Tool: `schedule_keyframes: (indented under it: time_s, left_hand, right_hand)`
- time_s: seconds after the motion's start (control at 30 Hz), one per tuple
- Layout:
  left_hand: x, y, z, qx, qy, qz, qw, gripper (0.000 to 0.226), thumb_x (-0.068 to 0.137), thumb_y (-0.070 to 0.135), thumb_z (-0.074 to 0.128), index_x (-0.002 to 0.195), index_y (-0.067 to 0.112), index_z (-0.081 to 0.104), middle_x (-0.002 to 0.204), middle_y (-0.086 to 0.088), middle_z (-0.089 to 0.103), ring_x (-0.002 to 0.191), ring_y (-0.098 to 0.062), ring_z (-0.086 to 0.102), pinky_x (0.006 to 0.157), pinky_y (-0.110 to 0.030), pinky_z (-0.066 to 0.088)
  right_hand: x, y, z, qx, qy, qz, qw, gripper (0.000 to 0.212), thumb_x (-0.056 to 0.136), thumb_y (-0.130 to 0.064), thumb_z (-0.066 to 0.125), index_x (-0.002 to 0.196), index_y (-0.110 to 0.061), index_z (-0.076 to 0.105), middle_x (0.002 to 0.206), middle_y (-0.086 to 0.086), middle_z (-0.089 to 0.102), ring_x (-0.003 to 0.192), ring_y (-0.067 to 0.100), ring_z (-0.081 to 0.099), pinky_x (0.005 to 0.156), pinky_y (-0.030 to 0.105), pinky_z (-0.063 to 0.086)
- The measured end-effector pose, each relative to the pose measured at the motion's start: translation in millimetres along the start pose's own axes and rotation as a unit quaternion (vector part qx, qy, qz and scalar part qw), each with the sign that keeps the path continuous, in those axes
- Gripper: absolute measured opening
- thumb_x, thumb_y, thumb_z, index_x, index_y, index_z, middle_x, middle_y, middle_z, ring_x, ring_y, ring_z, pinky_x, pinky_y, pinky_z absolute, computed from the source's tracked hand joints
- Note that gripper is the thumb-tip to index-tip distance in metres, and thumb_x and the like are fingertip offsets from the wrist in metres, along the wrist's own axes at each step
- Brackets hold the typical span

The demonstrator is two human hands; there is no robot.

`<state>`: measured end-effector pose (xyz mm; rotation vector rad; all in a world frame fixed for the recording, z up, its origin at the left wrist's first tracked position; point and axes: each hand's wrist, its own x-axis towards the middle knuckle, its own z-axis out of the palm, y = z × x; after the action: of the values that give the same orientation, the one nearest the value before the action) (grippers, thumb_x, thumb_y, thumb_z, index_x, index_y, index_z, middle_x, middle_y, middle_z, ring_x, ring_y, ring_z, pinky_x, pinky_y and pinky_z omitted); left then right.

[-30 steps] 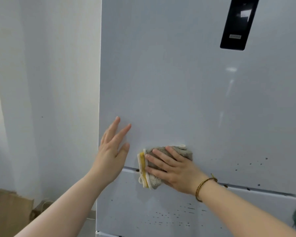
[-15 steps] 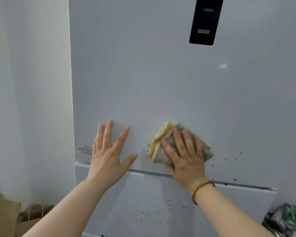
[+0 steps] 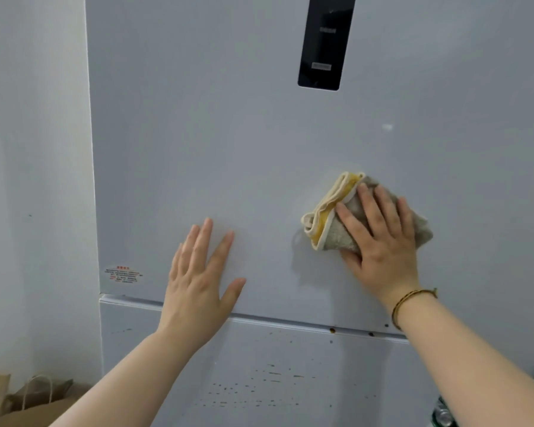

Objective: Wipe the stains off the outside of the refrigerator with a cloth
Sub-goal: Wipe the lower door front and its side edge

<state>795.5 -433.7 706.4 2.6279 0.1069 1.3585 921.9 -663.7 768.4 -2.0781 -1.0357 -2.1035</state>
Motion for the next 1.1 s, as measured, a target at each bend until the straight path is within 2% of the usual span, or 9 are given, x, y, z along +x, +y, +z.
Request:
schedule_keyframes:
  time_s: [0.07,0.17,0.37,0.53,0.67,0.8,0.97,1.03,1.1]
  left_hand:
    - [-0.6,14.6,8.7,0.017,-0.007,0.037,0.999,0.058,0.093,0.055,0.012,0.135,0.020,0.031,0.144,-0.008,0.021,0.133,-0.026,0.014,0.108,-0.030,0.007]
    - [-4.7,30.4,21.3,0.026,-0.016,0.060,0.998,0.060,0.093,0.055,0.006,0.136,0.022,0.030,0.143,-0.008,0.023,0.134,-0.025,0.013,0.109,-0.029,0.000]
    - [-4.5,34.2,35.3,0.073,0.010,0.070,0.995,0.050,0.093,0.049,0.018,0.132,0.023,0.034,0.141,-0.009,0.026,0.133,-0.031,0.016,0.109,-0.034,0.002]
    - [-5.7,29.9,37.6,0.077,0.040,0.088,0.992,0.052,0.080,0.042,0.035,0.129,0.023,0.037,0.140,-0.009,0.027,0.132,-0.030,0.017,0.109,-0.032,0.003]
    - [-5.4,29.4,38.8,0.054,0.029,0.081,0.995,0.053,0.094,0.051,0.009,0.130,0.023,0.036,0.141,-0.008,0.027,0.133,-0.024,0.007,0.110,-0.033,0.002]
    - [-4.1,32.9,44.1,0.014,0.042,0.071,0.996,0.055,0.094,0.053,0.007,0.127,0.023,0.039,0.140,-0.011,0.027,0.134,-0.025,0.007,0.112,-0.036,0.000]
    - [10.9,44.9,55.6,-0.031,0.084,0.159,0.983,0.047,0.096,0.048,0.015,0.125,0.022,0.041,0.139,-0.010,0.029,0.139,-0.019,0.006,0.114,-0.036,0.000]
    - [14.5,50.9,58.1,-0.040,0.095,0.168,0.980,0.047,0.095,0.048,0.015,0.125,0.022,0.041,0.138,-0.008,0.030,0.136,-0.021,0.010,0.114,-0.037,0.000]
    - [14.5,57.2,61.5,-0.048,0.100,0.165,0.980,0.046,0.095,0.048,0.016,0.124,0.022,0.042,0.137,-0.008,0.032,0.133,-0.022,0.012,0.114,-0.038,0.000]
  right_hand:
    - [-23.0,-16.5,5.0,-0.004,-0.008,0.034,0.999,0.053,0.087,-0.043,0.036,0.136,-0.027,0.028,0.153,0.005,0.011,0.141,0.025,0.008,0.114,0.040,0.003]
    - [-68.6,-30.0,7.6,-0.015,-0.053,-0.070,0.996,0.071,0.077,-0.039,0.044,0.141,-0.030,0.016,0.156,0.001,-0.009,0.144,0.021,-0.006,0.115,0.042,0.000]
    - [-86.2,1.6,0.3,-0.009,-0.083,-0.268,0.960,0.042,0.097,-0.030,0.022,0.138,-0.026,0.028,0.156,0.003,-0.006,0.144,0.022,-0.002,0.116,0.041,0.003]
    - [-30.8,52.5,-15.5,-0.042,-0.030,-0.048,0.998,0.059,0.077,-0.036,0.043,0.133,-0.027,0.029,0.150,0.010,0.016,0.132,0.031,0.023,0.114,0.033,0.001]
    - [-34.4,30.5,-12.3,-0.026,-0.017,0.153,0.988,0.047,0.090,-0.040,0.036,0.131,-0.017,0.034,0.142,0.014,0.020,0.132,0.033,0.016,0.113,0.033,-0.002]
    - [-97.5,-12.6,-1.1,-0.058,-0.087,0.025,0.994,0.052,0.093,-0.041,0.027,0.141,-0.025,0.017,0.156,0.005,-0.009,0.144,0.024,-0.006,0.114,0.043,0.000]
    - [-114.0,-0.7,-5.8,-0.058,-0.115,-0.212,0.969,0.056,0.096,-0.037,0.022,0.147,-0.024,0.006,0.156,0.005,-0.006,0.144,0.024,-0.002,0.115,0.045,0.007]
    - [-100.8,22.6,-11.0,-0.064,-0.102,-0.194,0.974,0.052,0.096,-0.037,0.023,0.145,-0.026,0.011,0.156,0.003,-0.007,0.144,0.021,-0.003,0.113,0.044,0.009]
    - [-84.6,46.6,-19.3,-0.071,-0.084,-0.078,0.991,0.048,0.092,-0.036,0.031,0.138,-0.027,0.018,0.156,0.001,-0.005,0.144,0.019,-0.003,0.112,0.043,0.008]
